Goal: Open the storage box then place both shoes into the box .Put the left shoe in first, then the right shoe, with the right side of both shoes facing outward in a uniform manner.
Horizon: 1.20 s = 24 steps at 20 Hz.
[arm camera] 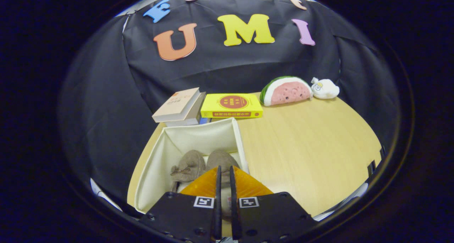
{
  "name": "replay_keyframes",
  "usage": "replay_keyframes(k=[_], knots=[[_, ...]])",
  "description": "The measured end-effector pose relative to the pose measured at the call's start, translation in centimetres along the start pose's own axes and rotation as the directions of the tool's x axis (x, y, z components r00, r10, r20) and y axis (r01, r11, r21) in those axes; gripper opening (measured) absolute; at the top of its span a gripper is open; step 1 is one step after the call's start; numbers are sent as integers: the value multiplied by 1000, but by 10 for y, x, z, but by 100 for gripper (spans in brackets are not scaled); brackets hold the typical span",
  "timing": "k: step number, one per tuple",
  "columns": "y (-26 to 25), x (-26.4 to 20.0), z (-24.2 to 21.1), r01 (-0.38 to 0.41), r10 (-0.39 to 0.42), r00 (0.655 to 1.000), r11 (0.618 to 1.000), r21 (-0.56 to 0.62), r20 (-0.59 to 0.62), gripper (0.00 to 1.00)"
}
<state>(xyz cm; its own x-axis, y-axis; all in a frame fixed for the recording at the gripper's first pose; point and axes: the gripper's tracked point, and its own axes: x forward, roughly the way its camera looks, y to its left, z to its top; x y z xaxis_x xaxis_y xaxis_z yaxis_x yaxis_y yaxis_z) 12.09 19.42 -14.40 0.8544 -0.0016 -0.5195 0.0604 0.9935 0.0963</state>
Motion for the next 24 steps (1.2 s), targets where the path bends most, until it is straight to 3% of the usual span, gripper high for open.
replay_keyframes(k=[8,11,15,18,20,22,24], knots=[[-29,-50,29,-38,42,979,999,-26,201,13],[-51,-83,46,-10,36,947,997,-82,320,12],[-81,-118,55,28,15,889,996,-87,457,19],[-90,-131,50,-16,54,882,996,-84,468,33],[-87,-132,47,-50,94,871,993,-104,482,64],[-102,-142,45,-3,63,858,993,-118,509,96],[-109,-151,48,49,29,827,991,-124,562,95]])
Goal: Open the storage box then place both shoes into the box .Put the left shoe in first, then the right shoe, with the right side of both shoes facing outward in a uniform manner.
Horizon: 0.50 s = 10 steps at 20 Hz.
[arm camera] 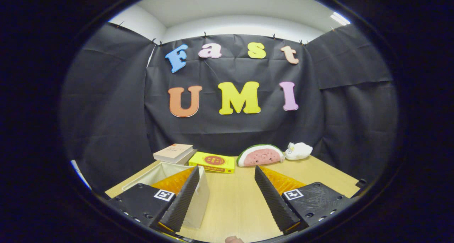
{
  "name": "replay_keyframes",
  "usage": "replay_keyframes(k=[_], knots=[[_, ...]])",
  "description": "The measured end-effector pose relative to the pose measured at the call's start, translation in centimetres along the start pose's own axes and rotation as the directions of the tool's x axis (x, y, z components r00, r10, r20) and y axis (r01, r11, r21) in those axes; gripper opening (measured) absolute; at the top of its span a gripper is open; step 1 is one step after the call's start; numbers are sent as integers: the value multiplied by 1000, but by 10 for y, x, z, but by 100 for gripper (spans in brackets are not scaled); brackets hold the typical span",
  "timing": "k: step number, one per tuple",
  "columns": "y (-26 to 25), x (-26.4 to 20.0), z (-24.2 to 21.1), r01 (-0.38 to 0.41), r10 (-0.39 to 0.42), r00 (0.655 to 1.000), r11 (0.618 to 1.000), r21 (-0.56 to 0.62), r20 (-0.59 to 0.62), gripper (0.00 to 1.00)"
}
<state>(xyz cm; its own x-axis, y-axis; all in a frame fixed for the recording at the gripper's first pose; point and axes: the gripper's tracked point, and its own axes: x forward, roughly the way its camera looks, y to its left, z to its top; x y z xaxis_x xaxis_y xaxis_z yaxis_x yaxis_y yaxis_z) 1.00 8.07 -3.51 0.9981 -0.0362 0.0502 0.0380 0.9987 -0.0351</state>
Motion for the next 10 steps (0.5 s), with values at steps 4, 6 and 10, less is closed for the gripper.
replay_keyframes(k=[4,6,10], knots=[[-12,-14,15,40,-38,994,999,-12,105,95],[-24,-19,23,74,-74,987,997,4,143,96],[-32,-25,26,88,-90,978,996,20,188,95]])
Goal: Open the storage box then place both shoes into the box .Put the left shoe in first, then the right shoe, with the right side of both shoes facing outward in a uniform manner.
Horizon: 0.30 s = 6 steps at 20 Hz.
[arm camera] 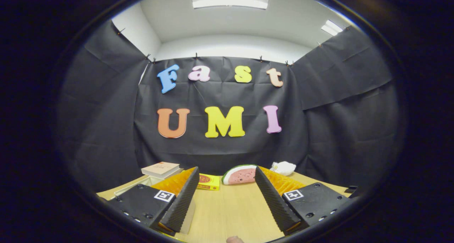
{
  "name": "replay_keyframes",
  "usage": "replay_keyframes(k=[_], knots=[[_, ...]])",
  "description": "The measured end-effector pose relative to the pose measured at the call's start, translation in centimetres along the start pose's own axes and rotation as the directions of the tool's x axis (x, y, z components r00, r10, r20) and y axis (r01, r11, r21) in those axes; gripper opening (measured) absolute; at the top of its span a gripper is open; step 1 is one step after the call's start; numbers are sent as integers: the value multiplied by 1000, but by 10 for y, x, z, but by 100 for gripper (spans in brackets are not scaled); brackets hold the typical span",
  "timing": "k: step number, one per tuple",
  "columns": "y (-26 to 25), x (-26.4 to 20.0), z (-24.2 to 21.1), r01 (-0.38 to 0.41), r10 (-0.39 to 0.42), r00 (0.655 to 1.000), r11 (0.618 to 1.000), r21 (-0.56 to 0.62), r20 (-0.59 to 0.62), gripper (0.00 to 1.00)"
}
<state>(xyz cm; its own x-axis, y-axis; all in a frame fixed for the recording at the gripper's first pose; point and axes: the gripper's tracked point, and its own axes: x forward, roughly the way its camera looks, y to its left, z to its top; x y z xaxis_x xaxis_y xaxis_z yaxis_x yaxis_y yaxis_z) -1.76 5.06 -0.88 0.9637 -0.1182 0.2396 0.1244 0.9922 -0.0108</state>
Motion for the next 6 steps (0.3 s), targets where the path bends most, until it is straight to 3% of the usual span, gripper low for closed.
replay_keyframes(k=[6], knots=[[-8,6,-13,16,-16,1000,1000,-9,-21,95]])
